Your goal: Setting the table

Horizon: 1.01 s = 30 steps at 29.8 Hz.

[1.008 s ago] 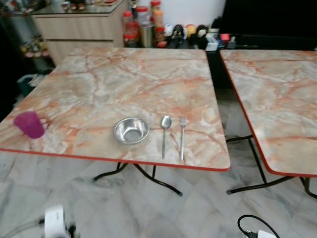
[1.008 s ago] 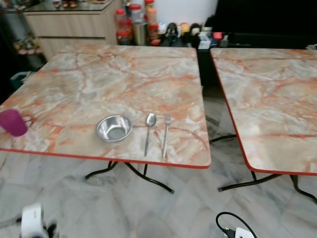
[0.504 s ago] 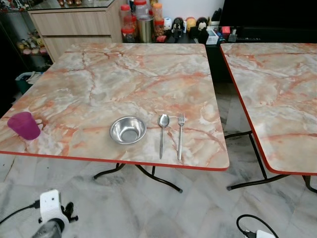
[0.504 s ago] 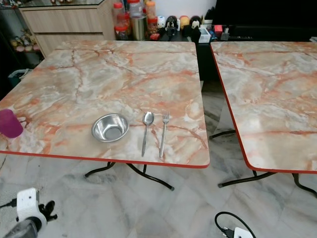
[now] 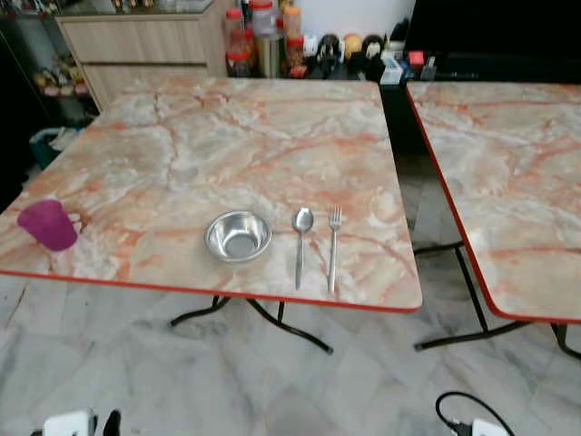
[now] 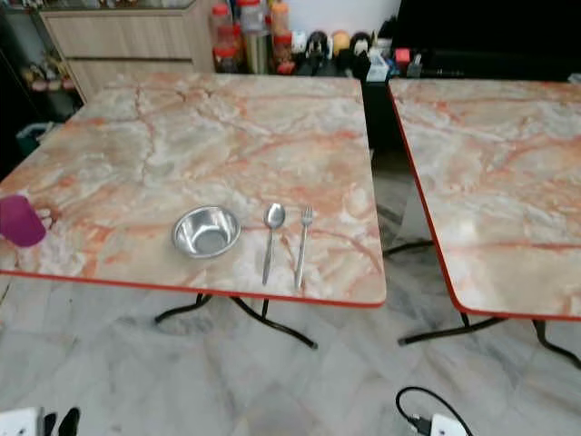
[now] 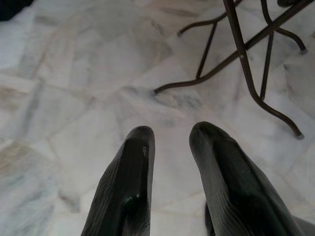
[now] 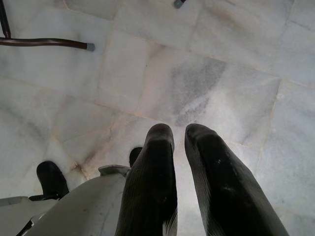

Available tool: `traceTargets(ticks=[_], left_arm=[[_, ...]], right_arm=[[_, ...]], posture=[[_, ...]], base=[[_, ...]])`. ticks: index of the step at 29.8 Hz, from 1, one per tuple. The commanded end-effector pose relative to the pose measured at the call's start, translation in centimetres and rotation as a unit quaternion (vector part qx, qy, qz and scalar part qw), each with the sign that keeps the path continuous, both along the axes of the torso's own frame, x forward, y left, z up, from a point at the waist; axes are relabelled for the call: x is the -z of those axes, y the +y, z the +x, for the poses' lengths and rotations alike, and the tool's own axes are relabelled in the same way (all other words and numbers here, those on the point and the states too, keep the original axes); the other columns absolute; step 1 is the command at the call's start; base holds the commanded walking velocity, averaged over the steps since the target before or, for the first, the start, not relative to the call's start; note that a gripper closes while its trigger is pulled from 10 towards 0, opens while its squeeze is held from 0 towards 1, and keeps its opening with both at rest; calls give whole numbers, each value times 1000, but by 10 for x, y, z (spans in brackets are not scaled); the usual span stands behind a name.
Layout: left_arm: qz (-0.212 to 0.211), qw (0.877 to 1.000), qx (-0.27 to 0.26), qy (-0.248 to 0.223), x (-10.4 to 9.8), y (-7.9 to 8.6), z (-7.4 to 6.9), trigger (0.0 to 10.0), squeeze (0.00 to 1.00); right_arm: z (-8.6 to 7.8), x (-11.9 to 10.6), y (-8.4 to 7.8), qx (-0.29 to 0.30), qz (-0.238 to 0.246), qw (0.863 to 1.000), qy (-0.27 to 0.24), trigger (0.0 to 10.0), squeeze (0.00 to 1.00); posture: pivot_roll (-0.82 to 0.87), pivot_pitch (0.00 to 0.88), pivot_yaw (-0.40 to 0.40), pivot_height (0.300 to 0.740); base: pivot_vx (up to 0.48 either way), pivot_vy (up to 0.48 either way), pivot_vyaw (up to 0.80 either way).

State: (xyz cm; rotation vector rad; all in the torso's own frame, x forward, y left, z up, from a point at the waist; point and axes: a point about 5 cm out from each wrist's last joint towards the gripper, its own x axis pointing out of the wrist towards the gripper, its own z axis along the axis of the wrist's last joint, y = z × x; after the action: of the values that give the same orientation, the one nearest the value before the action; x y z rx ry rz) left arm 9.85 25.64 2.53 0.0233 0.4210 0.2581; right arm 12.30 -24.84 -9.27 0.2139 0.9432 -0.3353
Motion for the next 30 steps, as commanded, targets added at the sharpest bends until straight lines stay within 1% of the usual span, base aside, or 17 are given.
traceTargets(ticks=[1,3,5,8,9,10,12,13,14,15,18,20,25,26,28,29,30], left_arm=[[5,1000,0,-15,-14,-4,-1,10000,0],[15,999,-22,-38,-33,-3,-5,10000,0],[21,996,-45,-68,-49,2,2,10000,0],[20,996,-53,-72,-57,2,3,10000,0],[28,993,-51,-101,-71,5,17,10000,0],[47,983,-31,-176,-108,11,55,10000,0],[51,973,-10,-225,-135,10,83,10000,0],[34,968,28,-249,-149,1,108,10000,0],[34,968,28,-249,-149,1,108,10000,0],[11,963,74,-258,-158,-11,128,10000,0],[-14,962,134,-237,-162,-31,157,10000,0],[-42,949,190,-249,-171,-53,181,10000,0],[-89,947,218,-221,-174,-74,211,10000,0],[-89,947,218,-221,-174,-74,211,10000,0],[-113,944,235,-204,-178,-89,235,10000,0],[-113,944,235,-204,-178,-89,235,10000,0],[-129,941,239,-201,-182,-95,244,10000,0]], right_arm=[[-1,0,-1,-1,0,1000,6,10000,0],[1,-1,-3,-4,-2,1000,6,10000,0],[2,-1,-3,-5,-3,1000,6,10000,0],[2,-1,-3,-5,-3,1000,6,10000,0],[3,-1,-3,-4,-4,1000,5,10000,0],[4,-1,-2,0,-4,1000,4,10000,0],[4,-1,0,5,-3,1000,2,10000,0],[5,-1,1,9,-1,1000,0,10000,0],[5,-1,1,9,-1,1000,0,10000,0],[5,-1,1,10,-1,1000,-1,10000,0],[6,-1,2,13,0,1000,-1,10000,0],[6,-1,3,22,0,1000,-3,10000,0],[7,-1,4,33,-1,999,-6,10000,0],[7,-1,4,33,-1,999,-6,10000,0],[7,-1,3,37,-3,999,-5,10000,0],[7,-1,3,37,-3,999,-5,10000,0],[7,-1,3,39,-3,999,-5,10000,0]], posture=[[136,65,10,740],[153,73,3,740],[165,76,0,740],[165,76,0,740],[175,78,0,740],[172,69,10,740],[166,63,16,740],[161,57,18,740],[161,57,18,740],[161,53,22,740],[150,49,25,740],[130,40,35,740],[109,39,45,740],[109,39,45,740],[106,39,45,740],[106,39,45,740],[97,39,46,740]], base=[[0,0,0],[0,0,0],[0,0,0],[0,0,0],[0,0,0],[0,0,0],[0,0,0],[0,0,0],[0,0,0],[0,0,0],[0,0,0],[0,0,0],[0,0,0],[0,0,0],[0,0,0],[0,0,0],[0,0,0]])
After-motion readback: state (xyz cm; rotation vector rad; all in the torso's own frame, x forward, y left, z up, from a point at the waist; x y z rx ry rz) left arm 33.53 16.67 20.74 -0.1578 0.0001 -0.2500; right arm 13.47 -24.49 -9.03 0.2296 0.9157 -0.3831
